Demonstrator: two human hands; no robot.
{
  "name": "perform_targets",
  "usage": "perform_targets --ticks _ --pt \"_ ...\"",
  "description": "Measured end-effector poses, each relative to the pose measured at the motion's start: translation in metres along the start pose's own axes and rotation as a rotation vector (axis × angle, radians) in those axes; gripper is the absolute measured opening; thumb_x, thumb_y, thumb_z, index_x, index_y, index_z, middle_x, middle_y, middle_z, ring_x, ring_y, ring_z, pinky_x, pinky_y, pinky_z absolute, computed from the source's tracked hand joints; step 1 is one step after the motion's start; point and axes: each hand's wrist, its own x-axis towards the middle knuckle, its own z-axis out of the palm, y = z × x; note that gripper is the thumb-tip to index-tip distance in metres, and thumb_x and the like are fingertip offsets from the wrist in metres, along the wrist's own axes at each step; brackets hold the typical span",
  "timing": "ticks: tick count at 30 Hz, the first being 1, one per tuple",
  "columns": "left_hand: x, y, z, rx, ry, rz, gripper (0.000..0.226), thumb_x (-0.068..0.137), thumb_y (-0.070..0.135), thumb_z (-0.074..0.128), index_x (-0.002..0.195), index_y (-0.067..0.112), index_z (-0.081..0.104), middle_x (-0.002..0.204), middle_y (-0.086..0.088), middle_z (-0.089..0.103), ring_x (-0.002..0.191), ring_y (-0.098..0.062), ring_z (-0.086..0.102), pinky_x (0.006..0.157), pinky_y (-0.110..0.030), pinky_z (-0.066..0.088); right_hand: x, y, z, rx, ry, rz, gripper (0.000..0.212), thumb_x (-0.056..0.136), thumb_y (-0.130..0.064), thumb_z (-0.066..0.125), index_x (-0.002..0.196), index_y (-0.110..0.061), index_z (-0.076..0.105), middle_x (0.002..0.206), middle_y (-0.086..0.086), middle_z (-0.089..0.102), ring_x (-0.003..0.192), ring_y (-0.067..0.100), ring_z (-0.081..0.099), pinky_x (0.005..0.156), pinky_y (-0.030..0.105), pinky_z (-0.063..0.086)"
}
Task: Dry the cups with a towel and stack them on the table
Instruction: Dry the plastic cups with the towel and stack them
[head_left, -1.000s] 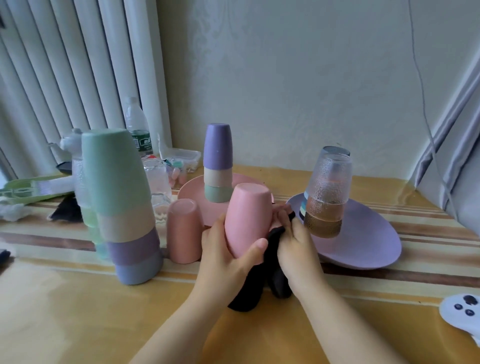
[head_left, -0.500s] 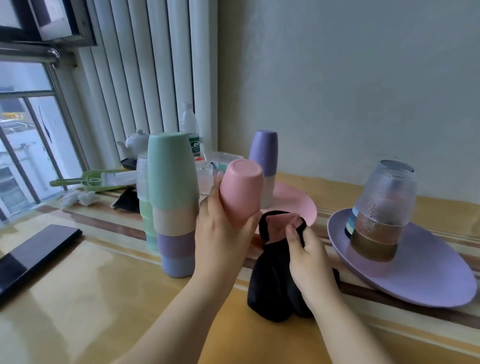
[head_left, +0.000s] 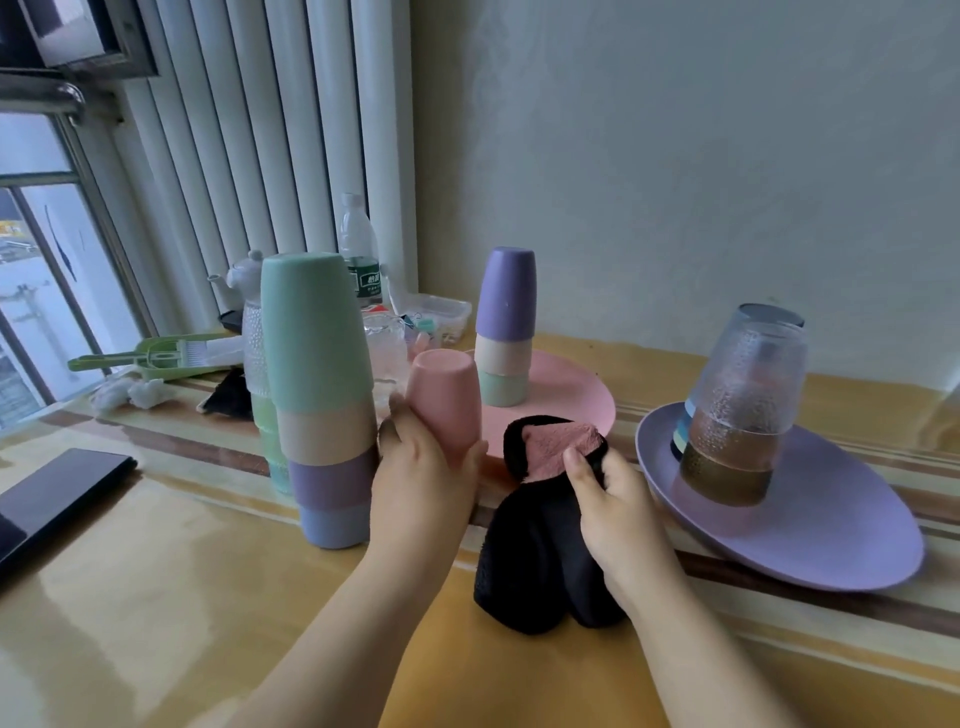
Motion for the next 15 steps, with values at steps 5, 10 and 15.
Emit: perform_targets --ticks 5,10,15 --pt "-0.016 0.007 -0.015 0.031 0.101 0.203 0.089 0.082 0.020 0.072 0.151 0.007 0.019 0.144 -0.019 0.037 0.130 -0.037 0.042 0.096 -0.036 0.041 0.002 -0.001 -0.008 -0.156 0.002 -0.020 0.011 0.092 -0.031 0.057 0.085 -0.023 0.060 0.078 -0.012 0.066 0.079 0.001 0.060 0.068 0.019 0.043" --pt "-0.020 0.009 -0.011 0.070 0.413 0.740 0.039 0.079 0.006 0.060 0.116 0.003 0.053 0.108 -0.016 0.051 0.093 -0.032 0.047 0.080 -0.034 0.040 0.006 -0.008 -0.014 -0.523 0.038 -0.062 0.029 0.087 -0.039 0.062 0.098 -0.014 0.051 0.083 -0.002 0.059 0.083 0.021 0.056 0.067 0.031 0.041" --pt "-0.021 0.012 0.016 0.051 0.040 0.832 0.022 0.082 0.017 0.052 0.098 0.014 0.067 0.088 -0.002 0.064 0.071 -0.025 0.062 0.050 -0.034 0.051 0.028 -0.014 -0.018 -0.649 -0.174 -0.138 0.028 0.075 -0.030 0.071 0.097 -0.022 0.057 0.096 -0.007 0.048 0.092 0.014 0.050 0.076 0.024 0.039"
